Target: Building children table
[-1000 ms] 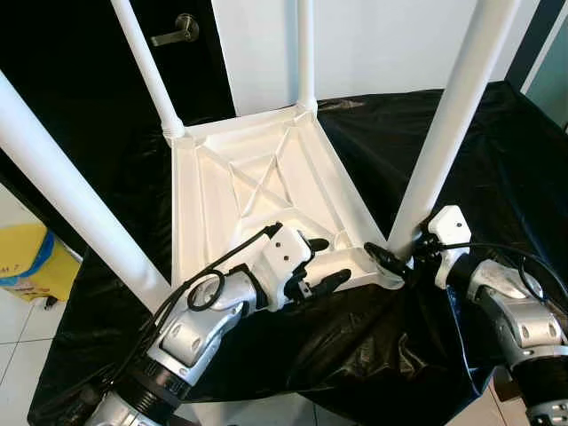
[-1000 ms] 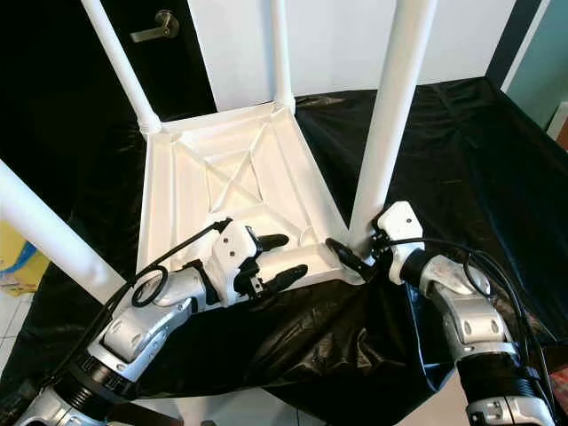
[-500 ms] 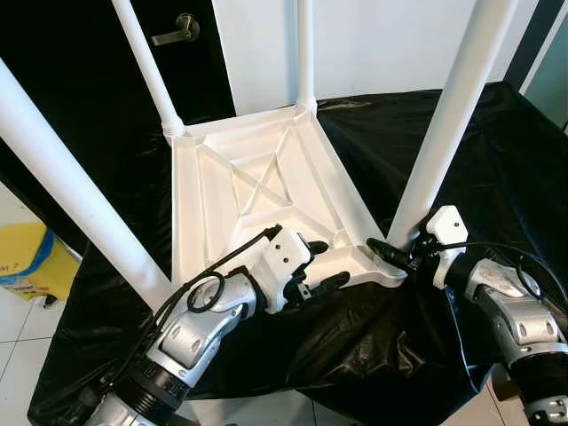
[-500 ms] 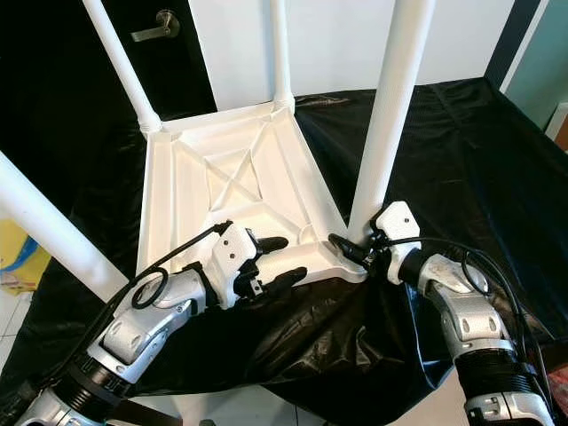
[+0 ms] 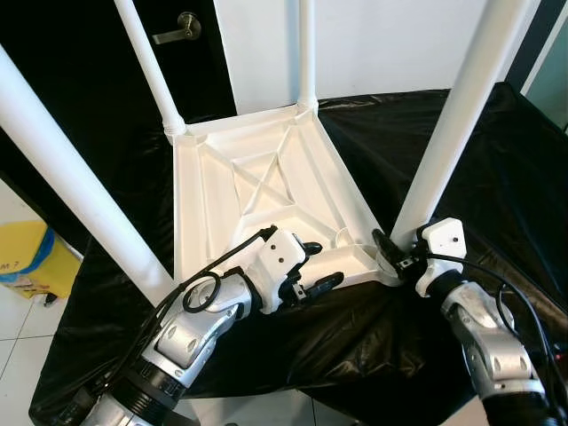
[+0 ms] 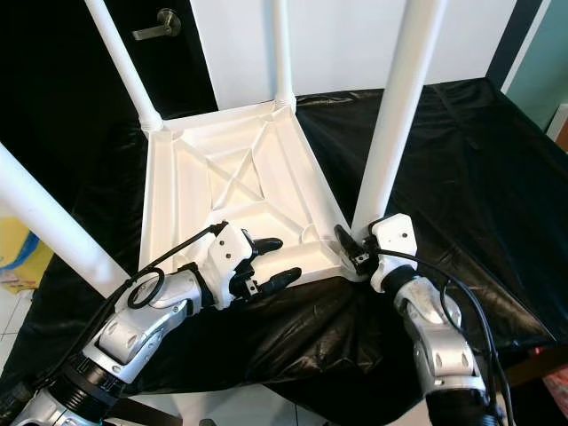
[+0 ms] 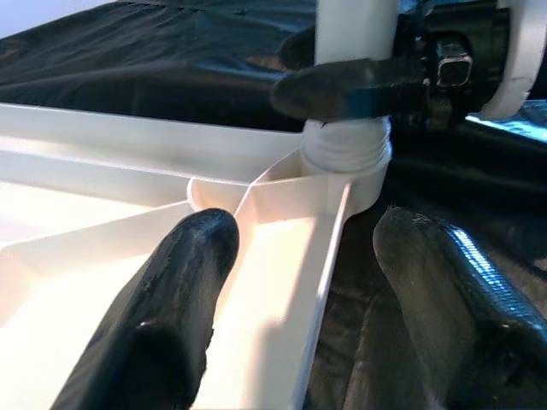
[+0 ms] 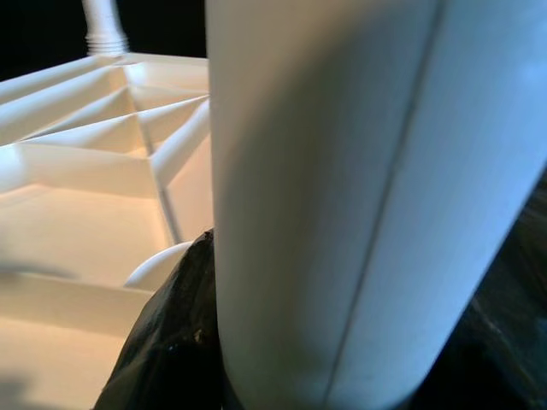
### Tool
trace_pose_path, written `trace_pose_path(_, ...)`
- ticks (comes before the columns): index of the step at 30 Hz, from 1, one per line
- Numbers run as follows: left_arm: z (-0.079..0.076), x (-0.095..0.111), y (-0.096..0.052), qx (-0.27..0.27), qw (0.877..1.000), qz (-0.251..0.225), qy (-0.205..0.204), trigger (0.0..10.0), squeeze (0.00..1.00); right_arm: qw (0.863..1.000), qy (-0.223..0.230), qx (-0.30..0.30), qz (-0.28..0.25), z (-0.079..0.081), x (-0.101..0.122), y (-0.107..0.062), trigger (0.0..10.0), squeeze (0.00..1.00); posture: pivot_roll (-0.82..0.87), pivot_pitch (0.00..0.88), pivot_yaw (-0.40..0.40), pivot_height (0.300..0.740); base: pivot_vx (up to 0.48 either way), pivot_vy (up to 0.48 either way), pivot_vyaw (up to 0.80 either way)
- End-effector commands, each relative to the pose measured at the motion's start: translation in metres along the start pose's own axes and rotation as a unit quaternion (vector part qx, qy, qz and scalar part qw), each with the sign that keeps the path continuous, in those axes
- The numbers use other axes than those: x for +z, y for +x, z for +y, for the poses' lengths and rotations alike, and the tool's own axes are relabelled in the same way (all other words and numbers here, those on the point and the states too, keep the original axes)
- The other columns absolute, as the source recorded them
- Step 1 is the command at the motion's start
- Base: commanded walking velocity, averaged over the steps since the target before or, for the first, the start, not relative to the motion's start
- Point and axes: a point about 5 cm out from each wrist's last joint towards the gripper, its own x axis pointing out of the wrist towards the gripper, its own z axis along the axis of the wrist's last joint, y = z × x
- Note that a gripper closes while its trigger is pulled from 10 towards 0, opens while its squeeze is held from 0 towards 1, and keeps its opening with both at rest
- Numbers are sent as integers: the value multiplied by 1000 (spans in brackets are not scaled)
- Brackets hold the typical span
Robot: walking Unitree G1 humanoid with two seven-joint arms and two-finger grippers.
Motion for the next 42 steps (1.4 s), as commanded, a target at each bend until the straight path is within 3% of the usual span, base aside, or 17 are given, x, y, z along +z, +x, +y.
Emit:
trace_pose_path(1, -6, -1, -3, -63, 998, 6, 2, 10000, 0, 998, -5, -47, 48, -6, -16, -10, 10000, 0, -194, 65, 65, 740, 0, 0, 0)
trace_pose_path(2, -5, 0, -2, -60, 998, 5, 1, 10000, 0, 995, 0, -86, 59, -3, -19, -16, 10000, 0, -201, 62, 77, 740, 0, 0, 0)
trace_pose_path(6, -4, 3, 1, -53, 999, -1, -6, 10000, 0, 987, 18, -142, 67, 1, -22, -21, 10000, 0, -210, 65, 82, 740, 0, 0, 0)
trace_pose_path(8, -4, 4, 2, -54, 998, -6, -10, 10000, 0, 977, 6, -199, 76, 7, -24, -24, 10000, 0, -231, 69, 85, 740, 0, 0, 0)
trace_pose_path(10, -4, 4, 2, -54, 998, -6, -10, 10000, 0, 977, 6, -199, 76, 7, -24, -24, 10000, 0, -231, 69, 85, 740, 0, 0, 0)
trace_pose_path(11, -4, 2, 5, -57, 998, -4, -11, 10000, 0, 965, 8, -248, 84, 16, -24, -28, 10000, 0, -240, 73, 102, 740, 0, 0, 0)
trace_pose_path(17, -4, 4, 9, -58, 998, -8, -18, 10000, 0, 961, 26, -260, 87, 32, -24, -32, 10000, 0, -246, 72, 119, 740, 0, 0, 0)
trace_pose_path(23, -4, 7, 8, -64, 998, -12, -20, 10000, 0, 967, 22, -244, 72, 35, -20, -32, 10000, 0, -256, 69, 126, 740, 0, 0, 0)
trace_pose_path(26, -2, 1, 9, -66, 998, 8, -1, 10000, 0, 968, 17, -240, 70, 35, -20, -31, 10000, 0, -263, 73, 131, 740, 0, 0, 0)
trace_pose_path(28, -3, 3, 10, -68, 998, 3, -5, 10000, 0, 968, 16, -239, 70, 35, -19, -31, 10000, 47, -265, 74, 130, 740, 0, 0, 0)
trace_pose_path(29, -3, 5, 12, -70, 998, -4, -7, 10000, 0, 970, 17, -234, 67, 33, -17, -30, 10000, 1000, -265, 68, 123, 740, 0, 0, 0)
trace_pose_path(39, -7, 3, 13, -69, 997, -7, -12, 10000, 0, 982, 16, -187, 33, 30, -8, -34, 10000, 1000, -273, 64, 105, 740, 0, 0, 0)
trace_pose_path(40, -8, 4, 13, -70, 997, -8, -13, 10000, 0, 987, 22, -155, 20, 28, -6, -39, 10000, 0, -273, 60, 104, 740, 0, 0, 0)
trace_pose_path(42, -9, 4, 13, -71, 997, -8, -13, 10000, 0, 990, 24, -139, 15, 27, -5, -42, 10000, 0, -268, 59, 102, 740, 0, 0, 0)
